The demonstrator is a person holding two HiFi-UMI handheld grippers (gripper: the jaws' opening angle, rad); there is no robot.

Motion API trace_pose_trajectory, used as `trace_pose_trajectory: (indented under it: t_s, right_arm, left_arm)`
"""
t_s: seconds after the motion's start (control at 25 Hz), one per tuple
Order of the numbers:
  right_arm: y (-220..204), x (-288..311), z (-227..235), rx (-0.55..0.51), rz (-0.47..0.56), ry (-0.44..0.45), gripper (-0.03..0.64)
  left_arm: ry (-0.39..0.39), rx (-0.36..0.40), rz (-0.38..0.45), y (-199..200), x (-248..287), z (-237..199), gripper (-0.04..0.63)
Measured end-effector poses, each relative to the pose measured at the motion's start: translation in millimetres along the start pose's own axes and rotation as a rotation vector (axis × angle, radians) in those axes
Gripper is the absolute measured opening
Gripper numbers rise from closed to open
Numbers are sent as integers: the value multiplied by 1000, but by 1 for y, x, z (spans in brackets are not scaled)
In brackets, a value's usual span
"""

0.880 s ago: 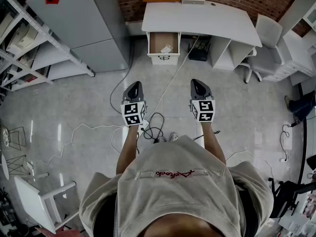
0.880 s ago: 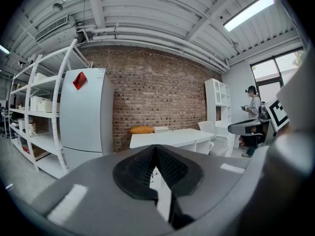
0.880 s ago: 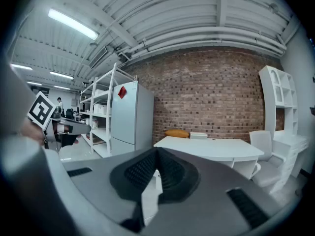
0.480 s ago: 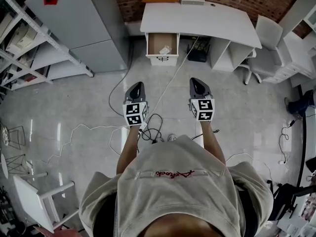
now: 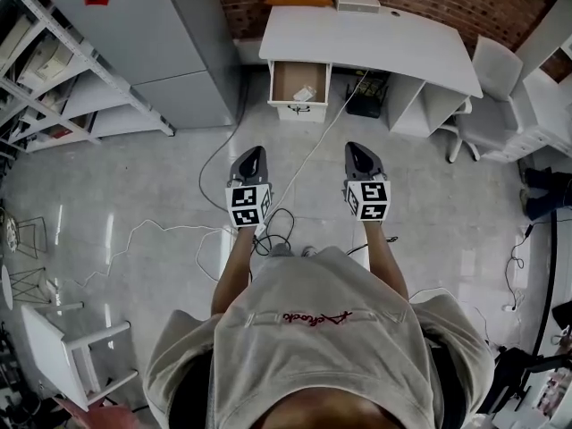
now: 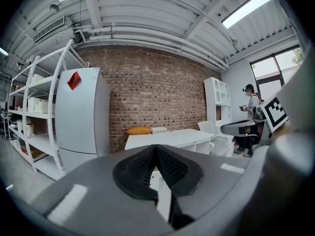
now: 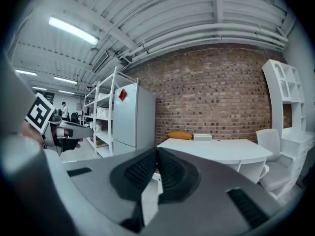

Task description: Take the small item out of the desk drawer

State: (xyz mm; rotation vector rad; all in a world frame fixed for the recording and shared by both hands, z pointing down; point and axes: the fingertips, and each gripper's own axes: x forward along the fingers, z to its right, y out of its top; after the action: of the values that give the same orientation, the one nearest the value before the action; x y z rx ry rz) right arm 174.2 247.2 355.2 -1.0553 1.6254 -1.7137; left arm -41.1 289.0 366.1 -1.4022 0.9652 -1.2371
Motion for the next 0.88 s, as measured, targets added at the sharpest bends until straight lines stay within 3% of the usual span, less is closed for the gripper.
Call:
trace_pose_trajectory:
  t_s: [0.88]
  right_arm:
    - [-15, -1, 19, -6, -14, 46, 11]
  left_arm:
    - [28, -2, -27, -14, 8, 20, 9]
